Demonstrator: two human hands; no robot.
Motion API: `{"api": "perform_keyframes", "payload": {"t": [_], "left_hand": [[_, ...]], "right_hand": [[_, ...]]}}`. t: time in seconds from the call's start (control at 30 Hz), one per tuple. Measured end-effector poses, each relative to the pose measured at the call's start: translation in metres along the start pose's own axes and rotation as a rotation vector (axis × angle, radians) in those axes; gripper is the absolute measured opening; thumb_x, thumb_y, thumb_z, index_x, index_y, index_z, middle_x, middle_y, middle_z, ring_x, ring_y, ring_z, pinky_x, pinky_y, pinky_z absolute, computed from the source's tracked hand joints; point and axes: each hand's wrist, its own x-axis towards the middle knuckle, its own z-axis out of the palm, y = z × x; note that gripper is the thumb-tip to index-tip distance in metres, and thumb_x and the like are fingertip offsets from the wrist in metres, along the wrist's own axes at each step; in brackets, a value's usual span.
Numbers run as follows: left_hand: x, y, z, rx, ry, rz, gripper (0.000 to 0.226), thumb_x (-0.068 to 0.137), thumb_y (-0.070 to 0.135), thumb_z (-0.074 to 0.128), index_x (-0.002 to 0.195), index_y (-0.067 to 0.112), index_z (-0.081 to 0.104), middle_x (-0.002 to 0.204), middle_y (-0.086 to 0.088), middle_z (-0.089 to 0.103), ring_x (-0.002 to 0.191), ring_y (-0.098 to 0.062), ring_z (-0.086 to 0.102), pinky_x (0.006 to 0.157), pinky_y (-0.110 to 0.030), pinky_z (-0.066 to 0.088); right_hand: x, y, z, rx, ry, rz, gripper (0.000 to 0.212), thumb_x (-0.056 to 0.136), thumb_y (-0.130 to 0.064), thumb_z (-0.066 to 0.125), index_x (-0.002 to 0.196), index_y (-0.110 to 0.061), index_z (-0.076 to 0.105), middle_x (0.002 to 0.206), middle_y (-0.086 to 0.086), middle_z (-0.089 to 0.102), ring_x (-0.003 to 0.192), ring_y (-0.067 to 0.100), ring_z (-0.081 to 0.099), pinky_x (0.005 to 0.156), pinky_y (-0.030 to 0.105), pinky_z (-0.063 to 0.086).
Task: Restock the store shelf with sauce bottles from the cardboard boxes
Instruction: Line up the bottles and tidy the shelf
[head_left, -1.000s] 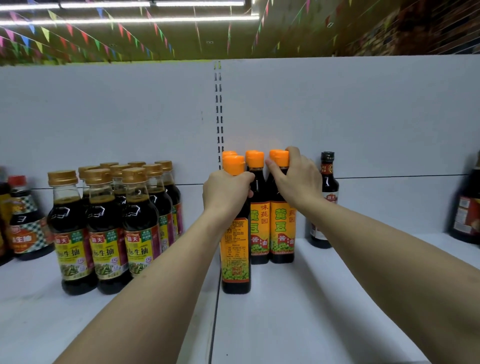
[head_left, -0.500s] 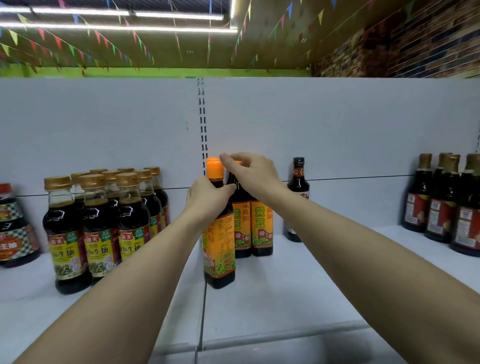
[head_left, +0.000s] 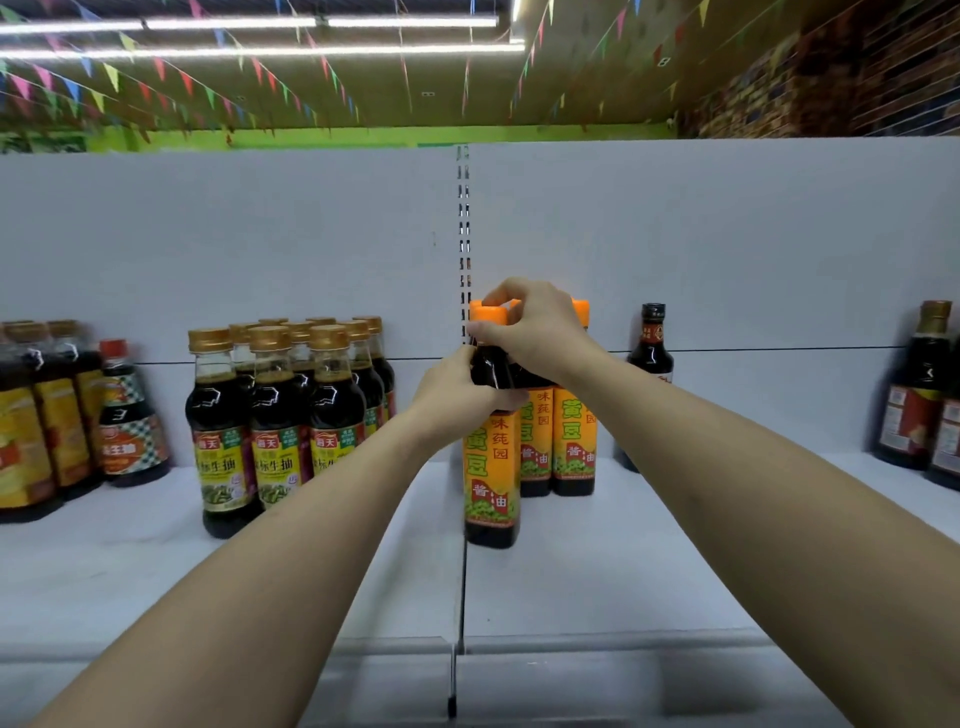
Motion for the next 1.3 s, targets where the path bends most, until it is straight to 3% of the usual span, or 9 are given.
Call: {"api": "perform_keyframes", "payload": {"t": [0.1,0.27,0.47,0.7,0.87,1.03,1.1,1.2,1.3], "left_hand": [[0.001,-0.005,0.004,0.105,0.116,0.037,0.044,0.081,0.044,0.083,0.116,0.028,0.063,0.103,0.007,0.073,0.098,-0.017,0.07,0.088,-0.046,0.059],[0.01,-0.008,0.008,0.179,0.17,0.03,0.048,0.075,0.057,0.083,0.113,0.033,0.064,0.098,0.012,0.073,0.092,-0.014,0.069,0.084,-0.045,0.059],[0.017,-0.014,0.006,0.209,0.198,0.028,0.045,0.078,0.054,0.083,0.112,0.031,0.065,0.099,0.009,0.073,0.093,-0.018,0.069,0.085,-0.047,0.059],[0.024,-0.02,0.006,0.23,0.208,0.04,0.038,0.079,0.055,0.082,0.105,0.037,0.06,0.095,0.011,0.071,0.093,-0.016,0.068,0.081,-0.041,0.058],[0.027,-0.025,0.007,0.191,0.207,0.051,0.047,0.077,0.056,0.081,0.113,0.032,0.063,0.1,0.01,0.073,0.095,-0.016,0.069,0.087,-0.047,0.059],[0.029,-0.027,0.009,0.236,0.238,0.049,0.052,0.077,0.059,0.081,0.118,0.031,0.063,0.102,0.01,0.071,0.097,-0.017,0.067,0.081,-0.04,0.057],[0.028,-0.025,0.01,0.256,0.244,0.042,0.059,0.075,0.062,0.08,0.121,0.03,0.06,0.105,0.01,0.07,0.1,-0.018,0.066,0.078,-0.038,0.055],[0.022,-0.019,0.01,0.284,0.247,-0.015,0.077,0.079,0.064,0.078,0.136,0.021,0.05,0.119,0.006,0.062,0.114,-0.022,0.06,0.087,-0.044,0.055],[0.01,-0.015,0.008,0.422,0.239,-0.067,0.085,0.081,0.071,0.071,0.142,0.019,0.043,0.133,-0.005,0.059,0.122,-0.027,0.058,0.081,-0.039,0.049]], "right_hand": [[0.002,0.003,0.002,0.012,-0.023,0.018,0.038,0.091,-0.038,0.077,0.123,-0.023,0.065,0.11,0.005,0.067,0.098,0.025,0.066,0.083,0.036,0.056],[0.005,0.009,0.005,0.071,-0.015,0.027,0.037,0.092,-0.035,0.076,0.125,-0.024,0.065,0.108,0.005,0.069,0.095,0.023,0.067,0.069,0.025,0.051],[0.014,0.012,0.015,0.066,-0.012,0.033,0.034,0.091,-0.038,0.077,0.121,-0.027,0.065,0.108,0.005,0.069,0.1,0.027,0.067,0.092,0.046,0.058],[0.018,0.017,0.021,0.075,0.01,0.037,0.032,0.092,-0.036,0.076,0.121,-0.027,0.064,0.112,0.005,0.069,0.102,0.026,0.067,0.093,0.047,0.058],[0.022,0.02,0.024,0.071,0.012,0.042,0.033,0.093,-0.036,0.074,0.123,-0.027,0.063,0.113,0.004,0.068,0.102,0.025,0.066,0.092,0.046,0.058],[0.02,0.021,0.025,0.043,0.021,0.032,0.037,0.094,-0.038,0.073,0.127,-0.027,0.064,0.115,0.004,0.069,0.105,0.025,0.066,0.095,0.048,0.057],[0.018,0.018,0.022,0.018,0.009,0.036,0.043,0.095,-0.04,0.072,0.135,-0.027,0.062,0.122,0.005,0.069,0.11,0.026,0.066,0.098,0.049,0.056],[0.011,0.015,0.016,-0.085,-0.025,0.018,0.062,0.096,-0.05,0.066,0.152,-0.029,0.048,0.137,0.006,0.065,0.125,0.028,0.06,0.105,0.051,0.051],[-0.001,0.014,0.004,-0.156,-0.034,-0.016,0.071,0.096,-0.059,0.061,0.157,-0.029,0.038,0.14,0.007,0.062,0.129,0.029,0.056,0.105,0.048,0.049]]}}
